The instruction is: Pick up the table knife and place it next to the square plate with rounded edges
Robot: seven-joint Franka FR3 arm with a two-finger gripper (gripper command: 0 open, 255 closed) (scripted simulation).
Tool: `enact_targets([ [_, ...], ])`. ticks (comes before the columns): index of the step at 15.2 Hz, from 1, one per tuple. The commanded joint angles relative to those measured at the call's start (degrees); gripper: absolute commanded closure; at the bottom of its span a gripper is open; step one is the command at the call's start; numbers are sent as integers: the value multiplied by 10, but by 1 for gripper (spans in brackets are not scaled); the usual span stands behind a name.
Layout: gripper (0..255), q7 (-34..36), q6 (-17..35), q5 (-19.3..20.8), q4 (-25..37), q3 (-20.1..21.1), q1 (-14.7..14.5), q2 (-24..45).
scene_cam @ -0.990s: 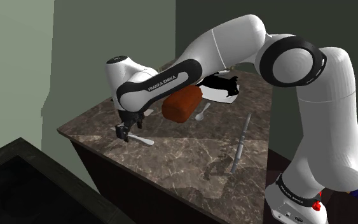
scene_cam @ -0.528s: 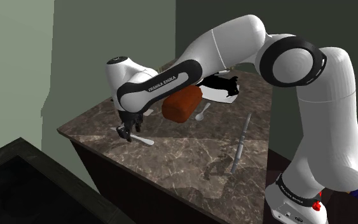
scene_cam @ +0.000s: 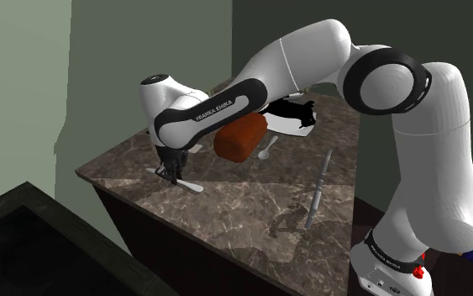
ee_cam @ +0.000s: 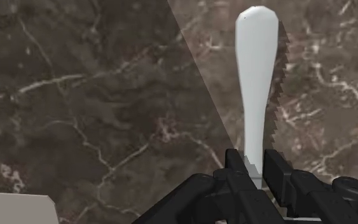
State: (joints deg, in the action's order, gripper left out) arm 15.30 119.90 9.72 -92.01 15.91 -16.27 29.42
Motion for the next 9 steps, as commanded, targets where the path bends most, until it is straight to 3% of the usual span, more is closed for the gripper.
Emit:
enact_targets([
  [1,255,0,1,0,-1,-1,0,0],
  [9,255,-5,-50,-8,27,4,2,-23],
])
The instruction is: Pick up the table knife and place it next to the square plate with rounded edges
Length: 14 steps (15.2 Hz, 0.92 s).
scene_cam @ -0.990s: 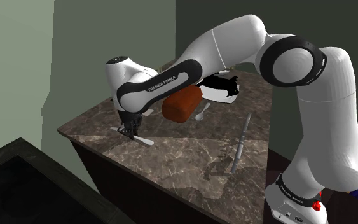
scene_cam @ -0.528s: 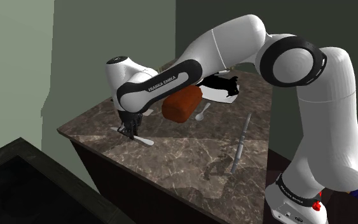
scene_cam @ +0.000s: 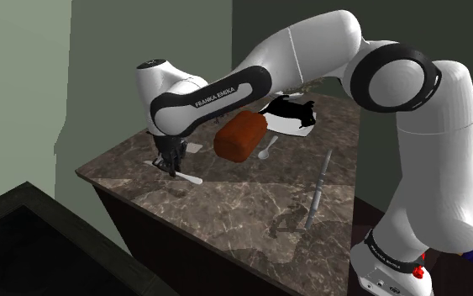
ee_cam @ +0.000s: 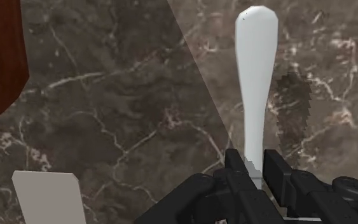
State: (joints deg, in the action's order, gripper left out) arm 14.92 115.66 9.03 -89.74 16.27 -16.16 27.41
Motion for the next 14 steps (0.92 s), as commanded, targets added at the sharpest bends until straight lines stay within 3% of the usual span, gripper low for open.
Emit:
enact_targets([
  [1,255,-2,-14,-2,8,1,1,-5],
  [11,255,-8,-79,-9,57,4,0,-23],
  [14,255,-35,-48,-26,-35,3,31,-87],
])
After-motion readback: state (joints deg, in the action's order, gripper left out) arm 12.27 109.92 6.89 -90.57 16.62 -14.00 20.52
